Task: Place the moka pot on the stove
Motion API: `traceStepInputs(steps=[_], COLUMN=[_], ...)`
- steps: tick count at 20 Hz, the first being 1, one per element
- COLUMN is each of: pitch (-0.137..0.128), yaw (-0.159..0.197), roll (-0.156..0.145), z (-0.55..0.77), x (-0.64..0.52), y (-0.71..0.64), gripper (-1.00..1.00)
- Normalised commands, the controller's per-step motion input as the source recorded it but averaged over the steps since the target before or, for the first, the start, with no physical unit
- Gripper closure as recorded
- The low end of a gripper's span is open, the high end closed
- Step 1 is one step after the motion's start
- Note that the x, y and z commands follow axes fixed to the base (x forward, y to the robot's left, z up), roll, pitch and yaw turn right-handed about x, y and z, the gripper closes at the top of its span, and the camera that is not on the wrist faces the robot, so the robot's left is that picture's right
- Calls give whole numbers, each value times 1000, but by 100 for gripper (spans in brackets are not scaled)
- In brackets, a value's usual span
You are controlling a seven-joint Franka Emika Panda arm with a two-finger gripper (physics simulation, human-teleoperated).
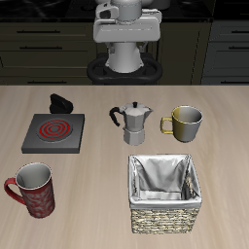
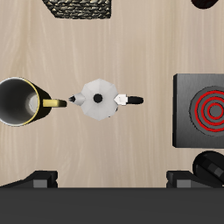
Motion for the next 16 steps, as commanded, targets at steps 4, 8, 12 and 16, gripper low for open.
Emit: traceStepInputs(steps=[4, 8, 12, 16], pitch=[1, -8, -4, -9], yaw=[-22, 2, 2, 7], roll=[29, -12, -32, -24], z=[33, 43, -2, -85], x=[-7, -13, 23, 63], y=[64, 0, 23, 209], gripper=[-100, -100, -100, -100])
